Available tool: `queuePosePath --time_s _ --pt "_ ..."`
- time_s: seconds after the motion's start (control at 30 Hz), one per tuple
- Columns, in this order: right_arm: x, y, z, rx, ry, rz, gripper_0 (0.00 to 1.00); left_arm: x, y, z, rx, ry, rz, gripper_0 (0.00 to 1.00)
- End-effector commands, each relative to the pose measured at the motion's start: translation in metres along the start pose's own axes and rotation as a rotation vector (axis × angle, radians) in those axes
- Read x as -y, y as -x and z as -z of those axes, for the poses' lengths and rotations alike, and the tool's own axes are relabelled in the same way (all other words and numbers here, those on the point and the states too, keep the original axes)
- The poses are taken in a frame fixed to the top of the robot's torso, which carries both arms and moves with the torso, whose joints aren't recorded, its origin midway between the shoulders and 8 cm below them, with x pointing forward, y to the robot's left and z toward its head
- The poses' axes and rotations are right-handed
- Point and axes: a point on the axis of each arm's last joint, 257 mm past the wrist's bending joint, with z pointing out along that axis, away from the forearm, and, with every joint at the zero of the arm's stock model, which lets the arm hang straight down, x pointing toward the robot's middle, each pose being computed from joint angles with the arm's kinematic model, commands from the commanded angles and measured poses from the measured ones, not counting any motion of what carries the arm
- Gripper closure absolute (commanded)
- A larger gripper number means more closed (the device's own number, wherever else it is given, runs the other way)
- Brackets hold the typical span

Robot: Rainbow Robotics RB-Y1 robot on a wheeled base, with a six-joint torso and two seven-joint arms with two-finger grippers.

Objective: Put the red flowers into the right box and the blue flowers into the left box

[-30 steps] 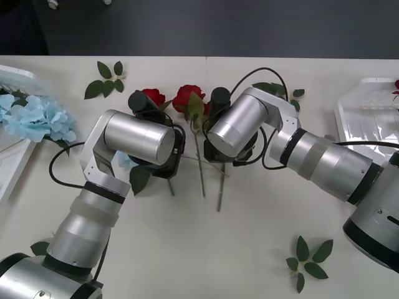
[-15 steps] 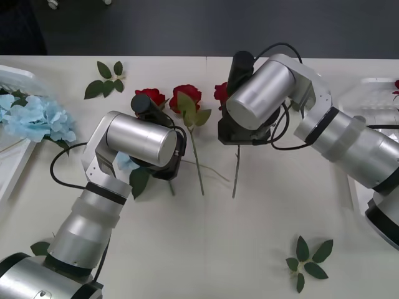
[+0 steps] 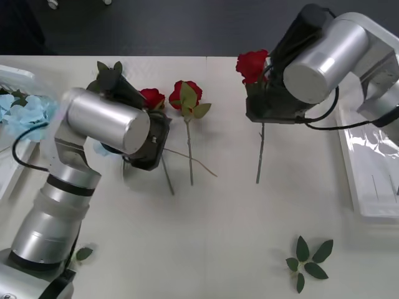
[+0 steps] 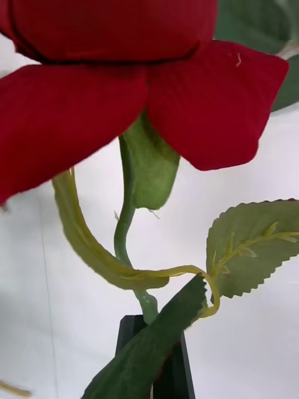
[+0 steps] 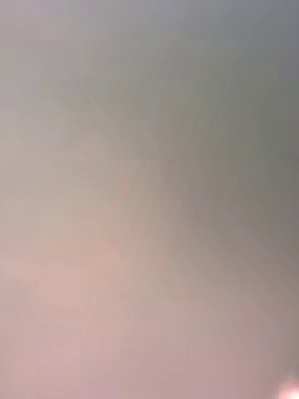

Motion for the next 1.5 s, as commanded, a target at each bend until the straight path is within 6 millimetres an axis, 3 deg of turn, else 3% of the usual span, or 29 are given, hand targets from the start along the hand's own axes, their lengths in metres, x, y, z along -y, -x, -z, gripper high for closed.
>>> queuePosePath --time_s 0.03,0.6,0.77,0.97,1.07,1.27,1.5 --pt "0.022 0.009 0.025 0.070 0.010 0.062 1.00 0.020 0.015 0.047 0.036 -0.071 -0.120 1.00" --pt "0.127 0.019 0.070 0.192 -0.083 0.038 1.00 0.002 0.057 0.160 0.086 -0.209 -0.465 1.00" --pt "0.173 0.022 0.089 0.236 -0.139 -0.004 1.00 -0.014 0.085 0.192 0.167 -0.256 -0.765 1.00" --pt "0.226 0.007 0.104 0.235 -0.223 0.011 1.00 -0.030 0.122 0.211 0.237 -0.238 -1.113 1.00" --pt "0.254 -0.005 0.110 0.227 -0.261 0.023 1.00 -0.035 0.139 0.217 0.242 -0.237 -1.203 1.00" --pt "0.292 -0.027 0.120 0.206 -0.308 0.044 1.00 -0.046 0.175 0.220 0.254 -0.222 -1.299 1.00" --pt "0.334 -0.048 0.123 0.180 -0.349 0.058 1.00 -0.064 0.235 0.222 0.300 -0.180 -1.318 1.00"
